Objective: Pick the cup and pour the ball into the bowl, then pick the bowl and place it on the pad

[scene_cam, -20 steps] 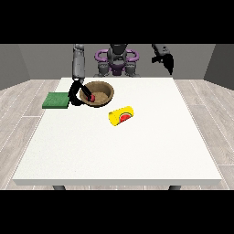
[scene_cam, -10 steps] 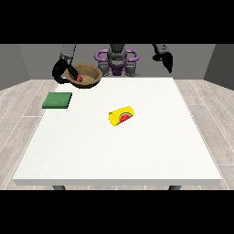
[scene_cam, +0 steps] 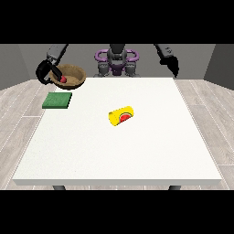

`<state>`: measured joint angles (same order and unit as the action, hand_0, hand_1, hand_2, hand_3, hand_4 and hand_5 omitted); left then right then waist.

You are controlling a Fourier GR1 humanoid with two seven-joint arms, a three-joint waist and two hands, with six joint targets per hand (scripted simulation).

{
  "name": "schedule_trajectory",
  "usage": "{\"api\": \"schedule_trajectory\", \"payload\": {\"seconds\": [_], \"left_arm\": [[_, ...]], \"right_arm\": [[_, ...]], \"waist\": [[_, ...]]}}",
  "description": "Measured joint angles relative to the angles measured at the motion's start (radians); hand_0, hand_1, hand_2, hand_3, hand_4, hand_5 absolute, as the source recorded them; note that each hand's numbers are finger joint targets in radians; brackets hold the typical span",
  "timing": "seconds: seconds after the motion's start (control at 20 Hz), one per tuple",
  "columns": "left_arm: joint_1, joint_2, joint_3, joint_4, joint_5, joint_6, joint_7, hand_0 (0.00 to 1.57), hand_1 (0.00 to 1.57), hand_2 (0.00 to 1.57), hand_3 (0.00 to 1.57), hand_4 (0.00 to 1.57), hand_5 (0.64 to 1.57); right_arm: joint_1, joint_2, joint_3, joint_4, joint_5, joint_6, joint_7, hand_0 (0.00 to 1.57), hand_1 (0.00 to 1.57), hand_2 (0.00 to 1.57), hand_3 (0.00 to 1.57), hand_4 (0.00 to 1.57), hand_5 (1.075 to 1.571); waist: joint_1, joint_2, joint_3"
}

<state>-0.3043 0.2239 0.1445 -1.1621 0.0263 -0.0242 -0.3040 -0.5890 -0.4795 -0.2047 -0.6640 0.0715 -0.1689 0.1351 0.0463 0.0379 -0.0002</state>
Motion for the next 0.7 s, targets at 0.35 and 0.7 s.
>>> {"api": "schedule_trajectory", "payload": {"seconds": [0.35,0.7], "left_arm": [[-0.056,0.227,0.199,0.029,0.168,-0.175,0.007,0.0,0.0,0.0,0.0,1.28,1.571],[-0.063,0.411,0.35,0.191,0.265,-0.343,-0.086,0.0,0.0,0.0,0.0,1.19,1.557]], "right_arm": [[0.048,-0.078,-0.075,0.013,-0.044,0.039,-0.116,1.57,1.57,1.57,0.0,0.82,1.57],[0.04,-0.079,-0.099,-0.015,-0.057,0.01,-0.155,1.57,1.57,1.57,0.0,0.75,1.566]], "waist": [[0.032,0.081,0.0005],[0.032,0.156,-0.0002]]}}
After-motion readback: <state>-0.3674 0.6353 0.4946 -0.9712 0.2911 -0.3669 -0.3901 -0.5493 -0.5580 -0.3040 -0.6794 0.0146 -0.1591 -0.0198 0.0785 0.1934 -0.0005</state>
